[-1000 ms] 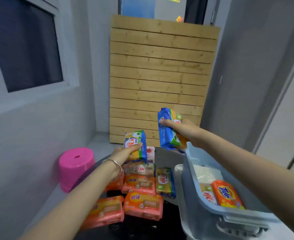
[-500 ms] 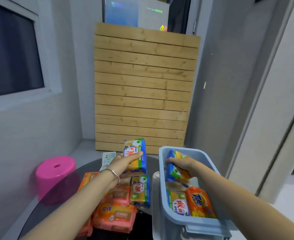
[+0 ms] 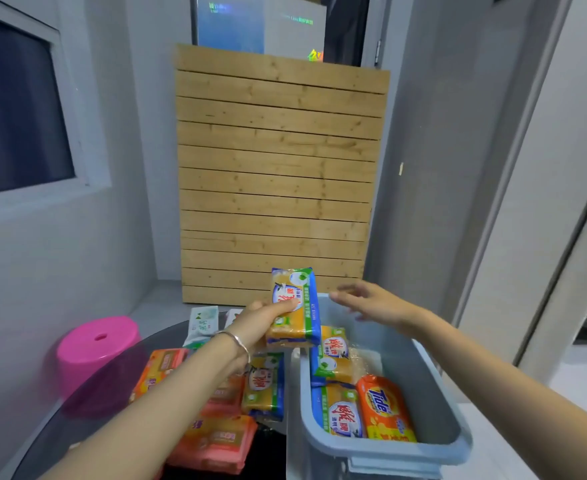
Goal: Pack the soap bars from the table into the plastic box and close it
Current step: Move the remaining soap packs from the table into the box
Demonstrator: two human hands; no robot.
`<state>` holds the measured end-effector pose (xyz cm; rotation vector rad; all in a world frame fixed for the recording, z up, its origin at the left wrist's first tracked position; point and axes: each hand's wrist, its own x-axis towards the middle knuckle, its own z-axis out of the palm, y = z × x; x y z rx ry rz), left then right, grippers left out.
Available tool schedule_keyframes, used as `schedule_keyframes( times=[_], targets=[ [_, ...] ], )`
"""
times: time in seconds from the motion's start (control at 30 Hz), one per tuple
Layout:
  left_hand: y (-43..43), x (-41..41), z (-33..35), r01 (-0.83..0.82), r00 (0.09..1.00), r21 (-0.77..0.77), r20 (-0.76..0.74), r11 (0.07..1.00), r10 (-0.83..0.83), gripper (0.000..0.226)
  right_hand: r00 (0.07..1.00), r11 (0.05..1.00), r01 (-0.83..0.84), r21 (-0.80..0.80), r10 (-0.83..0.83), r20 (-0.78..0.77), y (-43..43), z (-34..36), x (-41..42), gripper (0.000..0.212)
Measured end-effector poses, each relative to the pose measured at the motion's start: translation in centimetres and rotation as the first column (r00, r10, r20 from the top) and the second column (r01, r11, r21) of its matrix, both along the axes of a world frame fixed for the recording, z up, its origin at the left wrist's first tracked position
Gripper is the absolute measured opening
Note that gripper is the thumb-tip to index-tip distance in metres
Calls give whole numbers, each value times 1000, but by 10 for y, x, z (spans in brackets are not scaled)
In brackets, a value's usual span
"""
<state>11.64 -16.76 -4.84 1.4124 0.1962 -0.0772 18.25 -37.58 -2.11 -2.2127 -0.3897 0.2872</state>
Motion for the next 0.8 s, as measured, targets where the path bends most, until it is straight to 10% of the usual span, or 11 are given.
schedule_keyframes(
  times=[0.23, 0.47, 0.63, 0.8],
  targets=[
    [-54, 22, 7, 126, 992, -26, 8, 992, -126, 46, 905, 860, -263, -437, 376, 196, -17, 33, -9, 112],
    [-87, 32, -1, 157, 985, 203, 44, 966, -170, 27, 893, 840, -180, -512, 358, 273, -27, 14, 2, 121],
    [-75, 33, -11, -53, 967, 569, 233, 821, -99, 59, 915, 881, -220, -419, 336, 225, -43, -2, 8, 114],
    [-55, 33, -29, 15, 981, 610, 142, 792, -129, 65, 874, 663, -121, -739, 425, 237, -46, -30, 15, 107]
  ],
)
